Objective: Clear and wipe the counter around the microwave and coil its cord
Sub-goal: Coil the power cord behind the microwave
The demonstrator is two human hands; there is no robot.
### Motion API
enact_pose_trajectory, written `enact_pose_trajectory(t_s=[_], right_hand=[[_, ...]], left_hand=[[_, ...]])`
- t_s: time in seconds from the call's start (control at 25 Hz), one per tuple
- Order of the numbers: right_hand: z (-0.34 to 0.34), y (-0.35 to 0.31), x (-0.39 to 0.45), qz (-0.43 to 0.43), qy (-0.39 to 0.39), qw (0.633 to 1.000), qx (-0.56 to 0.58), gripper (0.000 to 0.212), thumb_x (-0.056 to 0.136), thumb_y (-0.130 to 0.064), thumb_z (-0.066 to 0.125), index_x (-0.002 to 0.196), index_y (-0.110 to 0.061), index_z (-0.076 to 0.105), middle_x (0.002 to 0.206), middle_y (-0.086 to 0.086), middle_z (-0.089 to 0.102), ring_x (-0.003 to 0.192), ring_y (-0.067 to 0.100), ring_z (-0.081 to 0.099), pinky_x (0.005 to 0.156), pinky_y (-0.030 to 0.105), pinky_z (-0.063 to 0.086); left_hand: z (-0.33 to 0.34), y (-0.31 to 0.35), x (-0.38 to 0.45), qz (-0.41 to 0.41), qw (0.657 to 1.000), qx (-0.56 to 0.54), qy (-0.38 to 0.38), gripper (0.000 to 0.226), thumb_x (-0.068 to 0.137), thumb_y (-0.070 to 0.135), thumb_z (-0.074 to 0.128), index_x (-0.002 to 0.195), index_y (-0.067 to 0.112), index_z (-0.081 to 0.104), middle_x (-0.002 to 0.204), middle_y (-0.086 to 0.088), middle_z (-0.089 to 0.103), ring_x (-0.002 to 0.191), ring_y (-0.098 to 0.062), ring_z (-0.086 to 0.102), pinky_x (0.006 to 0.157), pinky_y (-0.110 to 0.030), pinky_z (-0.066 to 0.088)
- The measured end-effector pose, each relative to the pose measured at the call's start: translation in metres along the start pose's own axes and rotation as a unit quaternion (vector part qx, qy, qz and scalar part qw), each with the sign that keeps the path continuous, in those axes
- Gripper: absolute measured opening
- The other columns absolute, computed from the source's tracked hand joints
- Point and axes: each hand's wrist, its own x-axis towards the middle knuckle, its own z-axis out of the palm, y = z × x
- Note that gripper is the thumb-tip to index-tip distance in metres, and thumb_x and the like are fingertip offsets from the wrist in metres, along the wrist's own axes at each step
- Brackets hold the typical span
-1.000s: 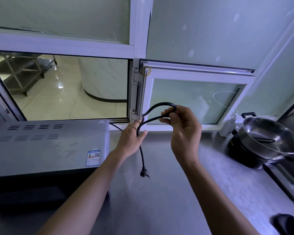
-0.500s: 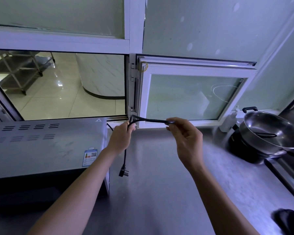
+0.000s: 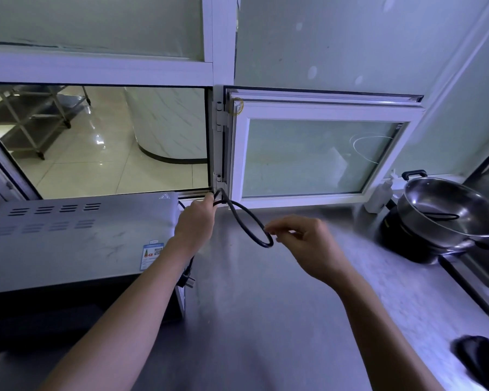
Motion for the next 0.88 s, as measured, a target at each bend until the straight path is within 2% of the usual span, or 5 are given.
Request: enact_pose_trajectory(t_s=[0.2, 0.32, 0.4, 0.56, 0.88], right_hand=[[0.015, -0.015, 0.016, 0.068, -0.037, 0.996, -0.052, 0.021, 0.096, -0.06, 0.047, 0.08, -0.055, 0.059, 0.072, -0.034, 0.061, 0.077, -0.009, 0.057, 0.069, 0.003, 0.04], [0.03, -0.018, 0.031, 0.13, -0.075, 0.985, -0.084, 0.06, 0.086, -0.076, 0.046, 0.13, -0.038, 0.057, 0.129, -0.01, 0.064, 0.121, 0.018, 0.055, 0.089, 0.024, 0.039], [0.043, -0.017, 0.041, 0.163, -0.093, 0.977, -0.101, 0.058, 0.087, -0.071, 0.052, 0.132, -0.035, 0.056, 0.134, 0.001, 0.059, 0.127, 0.023, 0.049, 0.088, 0.028, 0.035], [0.054, -0.007, 0.056, 0.138, -0.102, 0.983, -0.06, 0.025, 0.089, -0.048, 0.062, 0.065, -0.047, 0.059, 0.061, -0.02, 0.057, 0.066, 0.005, 0.055, 0.056, 0.019, 0.037], [0.053, 0.017, 0.058, 0.136, -0.012, 0.99, 0.043, 0.021, 0.086, -0.013, 0.071, 0.099, -0.028, 0.077, 0.071, -0.021, 0.068, 0.065, -0.008, 0.059, 0.059, 0.004, 0.04]], left_hand=[[0.0, 0.01, 0.0, 0.011, 0.997, 0.072, -0.031, 0.023, 0.104, 0.027, 0.044, 0.111, 0.007, 0.052, 0.077, -0.016, 0.062, 0.069, -0.037, 0.063, 0.052, -0.035, 0.038], [0.002, 0.014, 0.0, 0.008, 0.997, 0.063, -0.052, 0.026, 0.106, 0.033, 0.036, 0.113, 0.011, 0.049, 0.08, -0.012, 0.062, 0.073, -0.034, 0.064, 0.053, -0.038, 0.043], [0.004, 0.017, -0.003, 0.02, 0.997, 0.056, -0.057, 0.025, 0.105, 0.032, 0.034, 0.11, 0.012, 0.049, 0.075, -0.007, 0.056, 0.071, -0.033, 0.063, 0.05, -0.034, 0.038], [0.001, 0.013, -0.007, 0.02, 0.999, 0.016, -0.033, 0.022, 0.104, 0.031, 0.043, 0.102, 0.013, 0.055, 0.07, -0.003, 0.052, 0.059, -0.027, 0.053, 0.049, -0.031, 0.032], [0.006, 0.005, -0.009, 0.01, 0.975, -0.215, -0.063, 0.036, 0.097, 0.047, 0.055, 0.066, 0.03, 0.054, 0.054, 0.008, 0.059, 0.051, -0.006, 0.054, 0.054, -0.019, 0.039]])
